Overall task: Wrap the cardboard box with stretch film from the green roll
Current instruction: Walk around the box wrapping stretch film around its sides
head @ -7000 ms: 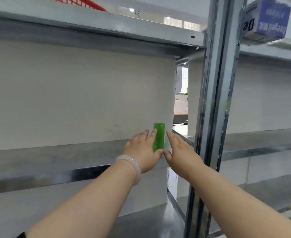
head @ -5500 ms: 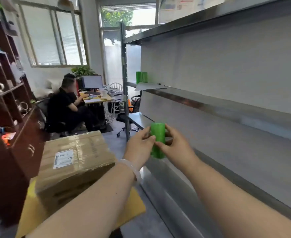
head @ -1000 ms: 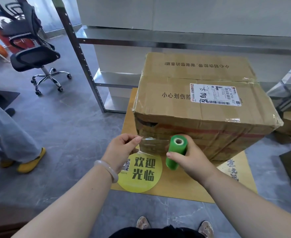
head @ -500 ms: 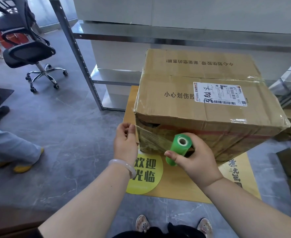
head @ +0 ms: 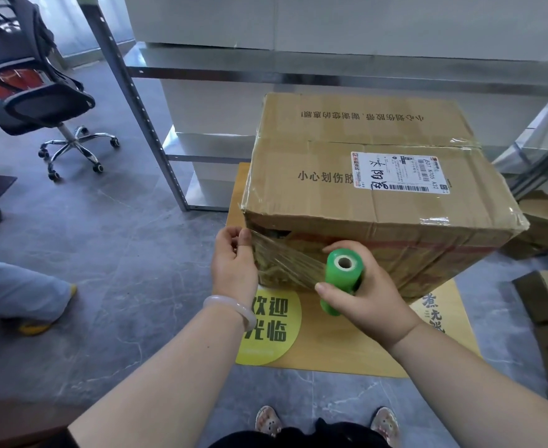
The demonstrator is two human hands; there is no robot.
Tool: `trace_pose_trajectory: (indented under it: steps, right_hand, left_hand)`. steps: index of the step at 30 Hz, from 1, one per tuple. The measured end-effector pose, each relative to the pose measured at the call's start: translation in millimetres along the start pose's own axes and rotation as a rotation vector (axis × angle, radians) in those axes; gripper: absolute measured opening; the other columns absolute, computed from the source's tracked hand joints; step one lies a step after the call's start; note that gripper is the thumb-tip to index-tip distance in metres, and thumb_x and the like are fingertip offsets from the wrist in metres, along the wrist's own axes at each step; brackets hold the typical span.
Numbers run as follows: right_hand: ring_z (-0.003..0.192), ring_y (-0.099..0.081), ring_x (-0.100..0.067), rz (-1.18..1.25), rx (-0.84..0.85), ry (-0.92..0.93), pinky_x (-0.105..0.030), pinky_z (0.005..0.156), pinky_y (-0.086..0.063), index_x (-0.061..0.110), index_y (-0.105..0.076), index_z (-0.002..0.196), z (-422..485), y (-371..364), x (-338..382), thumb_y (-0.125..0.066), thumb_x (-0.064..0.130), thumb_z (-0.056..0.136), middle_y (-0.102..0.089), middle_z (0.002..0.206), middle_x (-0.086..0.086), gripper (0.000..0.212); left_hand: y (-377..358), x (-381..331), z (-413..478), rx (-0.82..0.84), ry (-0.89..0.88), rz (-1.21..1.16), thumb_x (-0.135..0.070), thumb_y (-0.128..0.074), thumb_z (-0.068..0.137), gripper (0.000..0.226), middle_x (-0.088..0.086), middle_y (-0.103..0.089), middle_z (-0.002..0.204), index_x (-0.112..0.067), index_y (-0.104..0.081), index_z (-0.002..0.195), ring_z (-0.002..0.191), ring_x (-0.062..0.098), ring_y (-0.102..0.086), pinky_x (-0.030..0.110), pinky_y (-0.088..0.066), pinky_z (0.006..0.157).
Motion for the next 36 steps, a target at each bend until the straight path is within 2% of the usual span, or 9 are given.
trace_pose_trajectory:
  steps: [6, 10, 15, 20, 24, 28, 30, 33, 36]
  right_hand:
    - [0.079, -0.057, 0.004, -0.057, -0.039, -0.003, -0.011, 0.065, -0.045, 0.033, -0.054, 0.095, -1.8, 10.6, -4.9, -0.078, 0.015, 0.075, -0.062, 0.088, 0.01, 0.037]
    - [0.083, -0.056, 0.002, -0.163, -0.155, 0.049, -0.009, 0.063, -0.045, 0.037, -0.049, 0.092, -4.5, 19.3, -4.4, -0.082, 0.029, 0.071, -0.061, 0.086, 0.01, 0.04]
    - [0.083, -0.055, 0.002, -0.208, -0.25, 0.071, -0.005, 0.063, -0.04, 0.04, -0.048, 0.088, -4.7, 23.2, -3.2, -0.072, 0.055, 0.06, -0.06, 0.083, 0.014, 0.04]
    - [0.087, -0.056, 0.003, -0.279, -0.288, 0.098, -0.013, 0.068, -0.043, 0.036, -0.049, 0.094, -3.4, 22.0, -6.1, -0.071, 0.058, 0.061, -0.058, 0.085, 0.019, 0.045]
    - [0.087, -0.056, 0.003, -0.304, -0.301, 0.095, -0.011, 0.066, -0.042, 0.031, -0.051, 0.096, -1.9, 24.0, -6.4, -0.072, 0.058, 0.061, -0.058, 0.084, 0.02, 0.05]
    - [0.083, -0.058, -0.003, -0.316, -0.306, 0.093, -0.025, 0.067, -0.049, 0.027, -0.052, 0.097, -0.7, 22.8, -8.2, -0.073, 0.058, 0.06, -0.059, 0.085, 0.017, 0.052]
    - [0.084, -0.058, -0.004, -0.318, -0.309, 0.093, -0.025, 0.068, -0.05, 0.027, -0.053, 0.097, -0.5, 23.1, -8.9, -0.074, 0.057, 0.06, -0.059, 0.085, 0.017, 0.052]
    - [0.084, -0.058, -0.001, -0.32, -0.296, 0.091, -0.016, 0.066, -0.046, 0.028, -0.052, 0.096, -0.2, 24.6, -8.2, -0.073, 0.058, 0.059, -0.059, 0.083, 0.018, 0.052]
    - [0.087, -0.056, 0.001, -0.324, -0.279, 0.095, -0.011, 0.063, -0.044, 0.028, -0.051, 0.094, 0.1, 24.6, -7.8, -0.072, 0.06, 0.059, -0.059, 0.082, 0.017, 0.051]
  left_hand:
    - [-0.6, -0.2, -0.4, -0.027, -0.003, 0.002, -0.035, -0.045, 0.105, 0.014, 0.002, -0.054, 0.084, -0.027, -0.055, 0.099, 0.071, 0.017, -0.053, 0.048, -0.055, 0.082]
    - [-0.3, -2.5, -2.7, -0.038, -0.049, 0.022, -0.034, -0.043, 0.105, 0.015, 0.0, -0.054, 0.083, -0.023, -0.053, 0.106, 0.074, 0.018, -0.054, 0.044, -0.053, 0.079]
    - [-3.9, -1.7, -1.0, -0.044, -0.073, 0.069, -0.04, -0.038, 0.106, 0.015, -0.002, -0.058, 0.086, -0.033, -0.049, 0.099, 0.077, 0.02, -0.056, 0.034, -0.047, 0.07]
    - [-7.4, 2.0, 4.5, -0.078, -0.112, 0.107, -0.039, -0.036, 0.106, 0.022, -0.002, -0.057, 0.09, -0.037, -0.041, 0.085, 0.084, 0.021, -0.057, 0.028, -0.045, 0.07]
    - [-6.3, 7.8, 10.6, -0.06, -0.137, 0.099, -0.041, -0.039, 0.105, 0.023, 0.001, -0.055, 0.083, -0.037, -0.042, 0.082, 0.078, 0.022, -0.054, 0.035, -0.046, 0.071]
    - [-3.6, 9.1, 20.3, 0.01, -0.174, 0.119, -0.047, -0.043, 0.1, 0.027, -0.002, -0.046, 0.073, -0.03, -0.043, 0.079, 0.067, 0.017, -0.042, 0.031, -0.038, 0.059]
    - [-2.2, 9.2, 27.0, 0.068, -0.192, 0.153, -0.065, -0.039, 0.088, 0.039, -0.005, -0.043, 0.068, -0.028, -0.044, 0.075, 0.062, 0.012, -0.039, 0.032, -0.034, 0.059]
    - [5.9, 6.7, 42.8, 0.126, -0.248, 0.295, -0.101, -0.028, 0.058, 0.085, -0.005, -0.049, 0.068, -0.023, -0.057, 0.075, 0.062, 0.007, -0.042, 0.023, -0.036, 0.058]
    - [16.2, 0.7, 53.7, 0.176, -0.231, 0.408, -0.098, -0.038, 0.06, 0.098, 0.005, -0.05, 0.067, -0.004, -0.062, 0.077, 0.063, 0.018, -0.042, 0.033, -0.035, 0.06]
Point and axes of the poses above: each hand's wrist, its own z-axis towards the middle knuckle, its own y-axis out of the back of the hand, x = y × z, the point moved 4 cm from there along z, towards the middle knuckle
